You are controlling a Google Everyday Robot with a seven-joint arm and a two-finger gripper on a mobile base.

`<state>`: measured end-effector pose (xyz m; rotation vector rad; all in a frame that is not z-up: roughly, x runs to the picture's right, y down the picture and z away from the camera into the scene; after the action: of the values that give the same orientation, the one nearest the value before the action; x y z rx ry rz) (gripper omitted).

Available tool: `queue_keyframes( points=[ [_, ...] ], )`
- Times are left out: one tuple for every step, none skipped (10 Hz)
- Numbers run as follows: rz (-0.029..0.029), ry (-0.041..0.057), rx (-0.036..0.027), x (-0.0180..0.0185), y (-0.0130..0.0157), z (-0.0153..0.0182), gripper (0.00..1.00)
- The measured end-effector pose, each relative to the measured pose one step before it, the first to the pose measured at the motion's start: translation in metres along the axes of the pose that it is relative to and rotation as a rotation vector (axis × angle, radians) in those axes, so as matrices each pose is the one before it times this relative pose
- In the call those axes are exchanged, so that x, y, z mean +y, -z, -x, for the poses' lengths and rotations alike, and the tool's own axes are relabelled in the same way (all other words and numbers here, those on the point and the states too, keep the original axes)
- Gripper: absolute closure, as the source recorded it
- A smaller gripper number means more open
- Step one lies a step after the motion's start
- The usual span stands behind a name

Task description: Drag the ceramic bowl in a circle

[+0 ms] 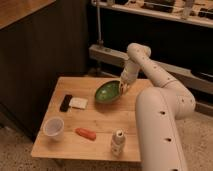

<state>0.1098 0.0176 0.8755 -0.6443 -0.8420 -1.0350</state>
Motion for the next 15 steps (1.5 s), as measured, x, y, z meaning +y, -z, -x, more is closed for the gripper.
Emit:
queue_keyframes(
  points=[
    [-0.00127, 0.01175, 0.01315, -0.00573, -0.01041, -0.00309, 1.00],
    [-0.01073, -0.00298, 0.01760, -0.00062, -0.00875, -0.00461, 1.00],
    [-0.01421, -0.00417, 0.01258, 0.00208, -0.00173, -0.00256, 1.00],
    [-0.03427, -0.00460, 0.02434, 0.01009, -0.00015, -0.00517, 1.00],
    [-0.02148, -0.00965, 0.01713, 0.01083, 0.00077, -0.00417, 1.00],
    [-0.02197, -0.01558, 0.02457, 0.01093, 0.00283, -0.00621, 1.00],
    [-0.01301, -0.01774, 0.02285, 0.01132, 0.00500, -0.00576, 1.00],
    [-0.01699, -0.02650, 0.02749, 0.01493, 0.00576, -0.00870, 1.00],
    [-0.01526, -0.02937, 0.01977, 0.01592, 0.00393, -0.00774, 1.00],
    [-0.00880, -0.02268, 0.00757, 0.01126, 0.00162, -0.00492, 1.00],
    [-0.00520, -0.02733, 0.00649, 0.01248, 0.00179, -0.00437, 1.00],
    [0.00080, -0.01787, 0.00508, 0.00490, 0.00112, 0.00018, 1.00],
    [0.00060, -0.02586, 0.00514, 0.00601, 0.00165, 0.00155, 1.00],
    [-0.00354, -0.04650, 0.00513, 0.01196, 0.00314, 0.00105, 1.00],
    [-0.00921, -0.04500, 0.00284, 0.01148, 0.00314, 0.00407, 1.00]
  ],
)
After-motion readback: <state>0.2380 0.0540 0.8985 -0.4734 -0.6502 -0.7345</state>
